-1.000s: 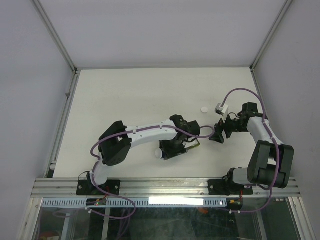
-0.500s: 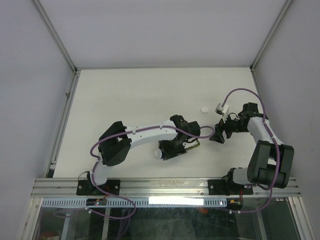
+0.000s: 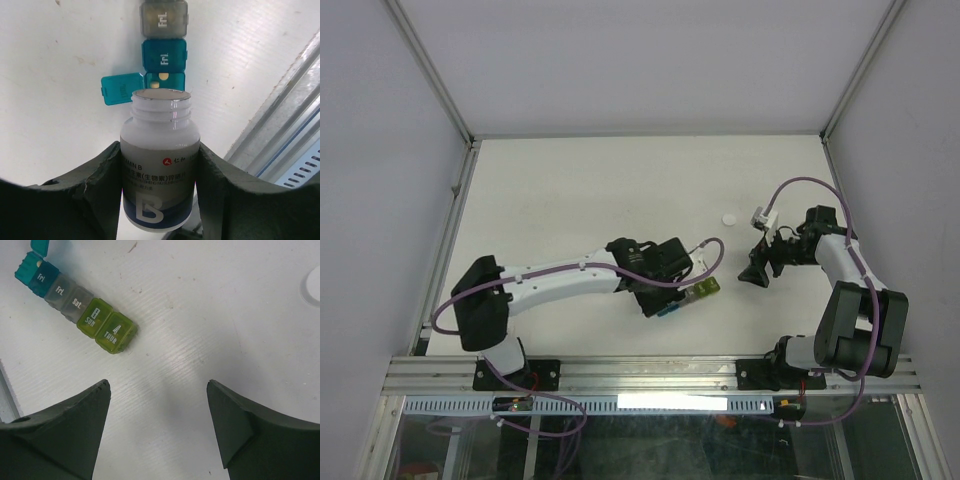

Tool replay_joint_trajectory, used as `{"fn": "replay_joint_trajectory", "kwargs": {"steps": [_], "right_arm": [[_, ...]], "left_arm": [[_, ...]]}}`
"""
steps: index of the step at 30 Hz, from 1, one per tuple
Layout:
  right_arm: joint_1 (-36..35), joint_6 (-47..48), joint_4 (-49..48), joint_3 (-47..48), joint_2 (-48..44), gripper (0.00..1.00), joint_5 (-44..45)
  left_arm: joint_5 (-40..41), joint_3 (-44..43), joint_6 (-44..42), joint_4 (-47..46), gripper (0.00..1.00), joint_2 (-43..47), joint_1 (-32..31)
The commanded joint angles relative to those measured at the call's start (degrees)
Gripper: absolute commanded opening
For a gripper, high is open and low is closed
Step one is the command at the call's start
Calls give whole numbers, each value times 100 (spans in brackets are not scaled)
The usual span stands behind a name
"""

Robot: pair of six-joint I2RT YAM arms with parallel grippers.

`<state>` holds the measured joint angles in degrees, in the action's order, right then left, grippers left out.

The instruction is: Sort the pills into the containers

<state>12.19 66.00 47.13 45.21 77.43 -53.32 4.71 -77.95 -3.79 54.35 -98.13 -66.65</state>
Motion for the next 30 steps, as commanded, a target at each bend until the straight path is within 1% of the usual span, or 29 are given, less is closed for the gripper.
{"fn": "replay_joint_trajectory", "kwargs": {"steps": [1, 5, 8, 11, 13, 16, 18, 19, 21, 23, 25, 26, 28, 30], "right_arm": [[33, 765, 461, 122, -280, 81, -578], [32, 1792, 1125, 253, -374, 82, -1109], [36, 2646, 1581, 385, -396, 83, -1406], [36, 4143, 2238, 455, -351, 97, -1672], [34, 4817, 2522, 563, -260, 99, -1868], [28, 5588, 3239, 1021, 207, 99, -1982], [26, 6142, 3910, 1480, 648, 99, -1938], [30, 6042, 4058, 1734, 842, 99, -1926], [38, 5921, 4031, 2144, 1189, 99, -1867], [32, 5749, 3883, 2531, 1529, 99, -1702], [26, 5267, 3555, 2925, 1771, 99, -1523], [5, 4809, 3239, 3110, 1842, 99, -1377], [-186, 3171, 2199, 3355, 1842, 99, -795], [-478, 1784, 993, 3163, 1653, 99, 58]], "left_arm": [[-147, 1235, -287, -2720, 0, 1396, -2], [-94, 2870, -563, -5300, 0, 2668, 39], [-148, 3953, -710, -7072, 0, 3294, 111], [-337, 4991, -754, -8976, 0, 3709, 258], [-519, 5580, -735, -10139, 0, 3804, 398], [-1077, 5953, -534, -10878, 0, 3800, 733], [-1614, 6162, -238, -11374, 0, 3713, 1128], [-1976, 6230, -99, -11608, 0, 3636, 1311], [-2440, 6290, 118, -11932, 0, 3429, 1648], [-2644, 6274, 234, -12130, 0, 3229, 1901], [-2865, 6218, 250, -12358, 0, 2973, 2116], [-2935, 6158, 243, -12451, 0, 2842, 2191], [-3077, 5979, 154, -12591, 0, 2539, 2305], [-3174, 5705, 54, -12638, 0, 2215, 2384]]}}
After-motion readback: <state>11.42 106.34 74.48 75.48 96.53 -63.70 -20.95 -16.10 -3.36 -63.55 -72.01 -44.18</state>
